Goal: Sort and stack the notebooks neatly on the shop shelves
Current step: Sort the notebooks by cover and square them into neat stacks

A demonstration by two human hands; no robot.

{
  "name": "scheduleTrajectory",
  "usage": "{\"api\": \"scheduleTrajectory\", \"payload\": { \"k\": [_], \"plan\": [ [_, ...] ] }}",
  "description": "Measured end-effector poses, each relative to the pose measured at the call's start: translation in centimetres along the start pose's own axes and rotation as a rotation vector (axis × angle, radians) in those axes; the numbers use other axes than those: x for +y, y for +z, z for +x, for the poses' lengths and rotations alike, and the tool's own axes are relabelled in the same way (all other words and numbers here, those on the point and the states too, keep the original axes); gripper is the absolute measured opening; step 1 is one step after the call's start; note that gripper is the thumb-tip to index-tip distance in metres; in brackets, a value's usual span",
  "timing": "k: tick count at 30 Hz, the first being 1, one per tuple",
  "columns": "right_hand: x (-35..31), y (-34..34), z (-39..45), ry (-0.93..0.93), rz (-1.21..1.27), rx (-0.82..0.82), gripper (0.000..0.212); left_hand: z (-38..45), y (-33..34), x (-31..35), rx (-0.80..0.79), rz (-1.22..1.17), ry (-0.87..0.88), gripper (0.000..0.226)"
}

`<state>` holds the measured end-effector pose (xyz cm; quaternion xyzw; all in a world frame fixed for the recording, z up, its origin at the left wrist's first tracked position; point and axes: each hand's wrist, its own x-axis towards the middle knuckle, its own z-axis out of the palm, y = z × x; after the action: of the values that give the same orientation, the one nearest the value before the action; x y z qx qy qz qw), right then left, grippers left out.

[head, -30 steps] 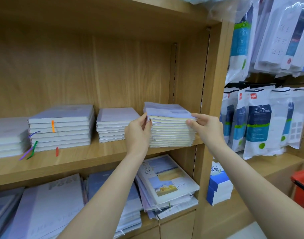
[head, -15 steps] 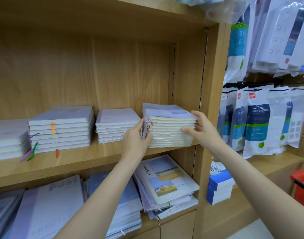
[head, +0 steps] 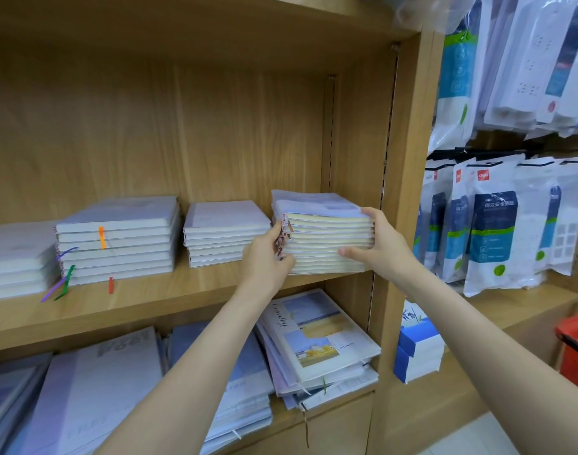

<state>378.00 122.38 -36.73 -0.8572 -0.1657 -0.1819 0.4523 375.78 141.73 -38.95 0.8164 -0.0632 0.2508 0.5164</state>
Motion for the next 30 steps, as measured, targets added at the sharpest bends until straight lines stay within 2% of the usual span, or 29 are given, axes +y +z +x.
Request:
{"api": "scheduleTrajectory", "payload": {
  "k": [8,20,24,27,30],
  "plan": [
    [-0.7,-0.3,-0.1,0.015,0.087,-0.002,0.081,0.2,-0.6,1.5,-0.016,-0.079,0.02,0.066],
    [-0.7,0.0,-0.3,0.001,0.046,-0.005,0.083,0.4,-0.3,1.4,-0.027,0.043,0.034,0.073],
    [0.5,-0.6,-0.5,-0.103,-0.09,-0.03,0.095,-1.2,-1.6,0.3,-0.118,0.18,0.085,0.072],
    [1.4,-0.5,-1.0,-0.113,-0.194,-0.098,0.103,-2.3,-2.7,-0.7,-0.195,0.3,0.054,0.078],
    [1.4,0.3,-1.1,-0.113,-0.225,-0.078,0.097,-1.8,-2.8,-0.4,-0.165,0.239,0.023,0.077]
  ]
}}
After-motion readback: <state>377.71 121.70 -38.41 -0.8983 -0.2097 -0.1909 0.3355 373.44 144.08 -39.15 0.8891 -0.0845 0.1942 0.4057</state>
